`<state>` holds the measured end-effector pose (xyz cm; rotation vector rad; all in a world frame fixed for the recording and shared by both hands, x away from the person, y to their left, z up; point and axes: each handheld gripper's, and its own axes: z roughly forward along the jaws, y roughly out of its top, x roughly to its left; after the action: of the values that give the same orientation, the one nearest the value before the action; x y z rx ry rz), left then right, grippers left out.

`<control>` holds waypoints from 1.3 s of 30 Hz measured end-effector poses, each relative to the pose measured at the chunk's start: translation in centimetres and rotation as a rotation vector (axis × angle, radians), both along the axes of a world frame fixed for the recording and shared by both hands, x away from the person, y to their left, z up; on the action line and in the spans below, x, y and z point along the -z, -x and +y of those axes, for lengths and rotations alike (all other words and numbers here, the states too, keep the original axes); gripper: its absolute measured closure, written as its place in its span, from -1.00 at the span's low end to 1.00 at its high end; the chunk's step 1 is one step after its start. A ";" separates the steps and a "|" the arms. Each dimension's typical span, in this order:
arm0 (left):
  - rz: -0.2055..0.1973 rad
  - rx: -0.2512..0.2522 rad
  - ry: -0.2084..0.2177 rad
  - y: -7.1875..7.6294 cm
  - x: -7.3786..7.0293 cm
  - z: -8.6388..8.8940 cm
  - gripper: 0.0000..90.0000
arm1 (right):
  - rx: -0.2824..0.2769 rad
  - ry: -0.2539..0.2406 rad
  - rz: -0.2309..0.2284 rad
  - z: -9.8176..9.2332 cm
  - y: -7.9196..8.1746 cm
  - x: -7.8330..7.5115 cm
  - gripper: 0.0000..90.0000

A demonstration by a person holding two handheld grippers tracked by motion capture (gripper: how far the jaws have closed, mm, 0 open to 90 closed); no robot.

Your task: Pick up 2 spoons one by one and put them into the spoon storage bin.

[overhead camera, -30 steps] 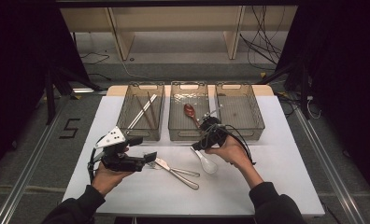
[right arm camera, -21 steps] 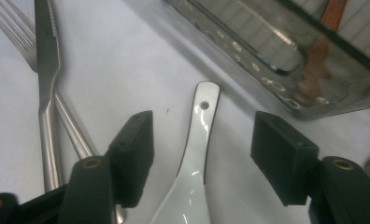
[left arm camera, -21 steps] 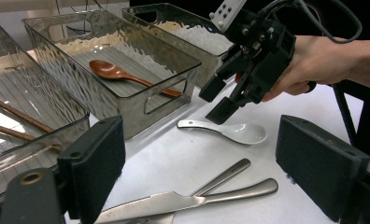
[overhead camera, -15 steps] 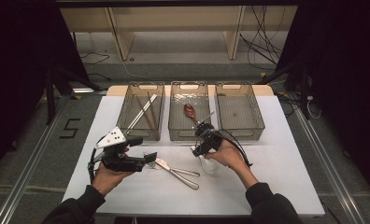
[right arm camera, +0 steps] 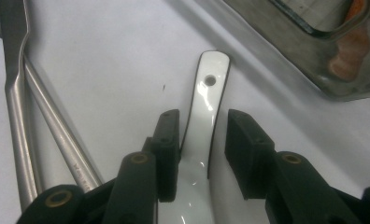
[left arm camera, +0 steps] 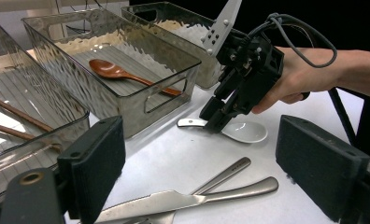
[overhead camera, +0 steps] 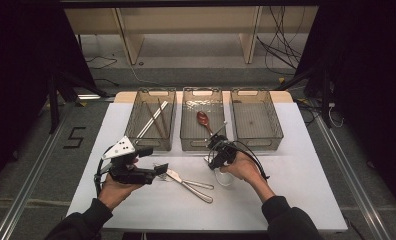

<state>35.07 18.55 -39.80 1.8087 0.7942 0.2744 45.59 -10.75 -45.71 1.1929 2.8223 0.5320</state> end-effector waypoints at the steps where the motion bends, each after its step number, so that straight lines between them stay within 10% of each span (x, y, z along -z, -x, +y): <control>1: 0.000 0.000 0.000 0.0 0.0 0.0 -0.65 | -0.003 0.004 0.002 0.1 0.0 0.0 0.49; 39: -0.001 -0.001 -0.006 0.0 0.0 0.0 -0.65 | -0.045 0.012 -0.015 0.3 0.4 -0.5 0.92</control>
<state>35.05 18.51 -39.84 1.8134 0.7942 0.2781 45.20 -10.50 -45.24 1.1208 2.8422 0.5236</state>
